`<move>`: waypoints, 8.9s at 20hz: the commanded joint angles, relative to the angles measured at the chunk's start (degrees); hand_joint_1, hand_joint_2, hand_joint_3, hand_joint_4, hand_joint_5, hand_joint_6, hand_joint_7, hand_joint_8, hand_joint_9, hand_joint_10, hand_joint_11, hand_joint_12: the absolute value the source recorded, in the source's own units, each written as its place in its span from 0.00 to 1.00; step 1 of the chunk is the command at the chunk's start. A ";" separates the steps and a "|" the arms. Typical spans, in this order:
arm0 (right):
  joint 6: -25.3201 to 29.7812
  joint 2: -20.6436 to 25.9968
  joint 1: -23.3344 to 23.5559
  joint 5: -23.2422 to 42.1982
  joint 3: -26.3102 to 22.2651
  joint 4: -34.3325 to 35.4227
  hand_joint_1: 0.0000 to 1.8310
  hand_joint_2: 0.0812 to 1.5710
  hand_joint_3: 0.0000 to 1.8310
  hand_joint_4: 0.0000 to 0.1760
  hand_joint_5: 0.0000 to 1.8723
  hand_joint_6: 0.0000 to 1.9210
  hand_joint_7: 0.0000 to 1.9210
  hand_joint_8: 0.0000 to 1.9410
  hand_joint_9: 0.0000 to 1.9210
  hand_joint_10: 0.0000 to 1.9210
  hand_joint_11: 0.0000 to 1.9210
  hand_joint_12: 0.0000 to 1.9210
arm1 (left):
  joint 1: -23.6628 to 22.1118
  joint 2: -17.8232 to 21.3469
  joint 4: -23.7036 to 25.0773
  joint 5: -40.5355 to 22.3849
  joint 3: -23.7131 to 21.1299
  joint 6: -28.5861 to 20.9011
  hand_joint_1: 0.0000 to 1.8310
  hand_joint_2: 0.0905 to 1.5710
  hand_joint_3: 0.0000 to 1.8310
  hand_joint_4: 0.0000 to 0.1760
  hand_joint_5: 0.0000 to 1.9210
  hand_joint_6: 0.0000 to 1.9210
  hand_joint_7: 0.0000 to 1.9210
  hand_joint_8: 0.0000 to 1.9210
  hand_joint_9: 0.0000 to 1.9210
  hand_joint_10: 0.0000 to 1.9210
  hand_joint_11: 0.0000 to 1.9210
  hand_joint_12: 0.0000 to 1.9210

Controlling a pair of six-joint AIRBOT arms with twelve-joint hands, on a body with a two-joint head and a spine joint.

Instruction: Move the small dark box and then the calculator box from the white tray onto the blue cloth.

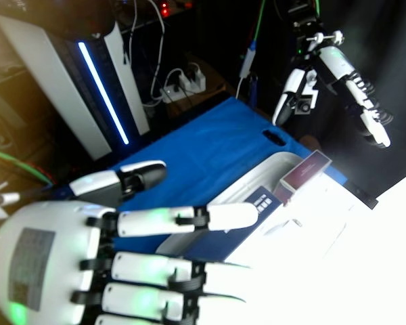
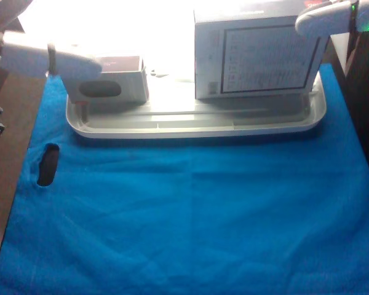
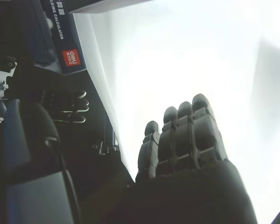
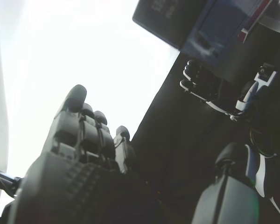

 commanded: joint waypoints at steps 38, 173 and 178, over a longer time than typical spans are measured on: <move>0.47 -0.54 0.74 6.45 -0.20 1.25 0.21 0.55 0.00 0.24 0.00 0.00 0.00 0.00 0.00 0.00 0.00 0.09 | -15.97 -6.94 66.03 23.51 10.97 -40.02 0.42 0.41 0.00 0.00 0.16 0.00 0.18 0.00 0.15 0.00 0.00 0.30; 12.02 -9.21 7.30 -18.44 11.47 -22.95 0.41 0.41 0.00 0.22 0.08 0.00 0.12 0.00 0.11 0.01 0.00 0.37 | -2.38 1.40 30.88 -3.77 -3.81 -17.19 0.39 0.40 0.00 0.00 0.18 0.01 0.21 0.00 0.22 0.01 0.00 0.63; 12.10 -9.49 7.30 -20.72 11.82 -24.65 0.39 0.38 0.00 0.16 0.12 0.00 0.16 0.00 0.19 0.01 0.00 0.55 | -2.39 1.44 30.88 -4.07 -3.89 -17.20 0.37 0.40 0.00 0.00 0.18 0.00 0.23 0.01 0.23 0.02 0.00 0.66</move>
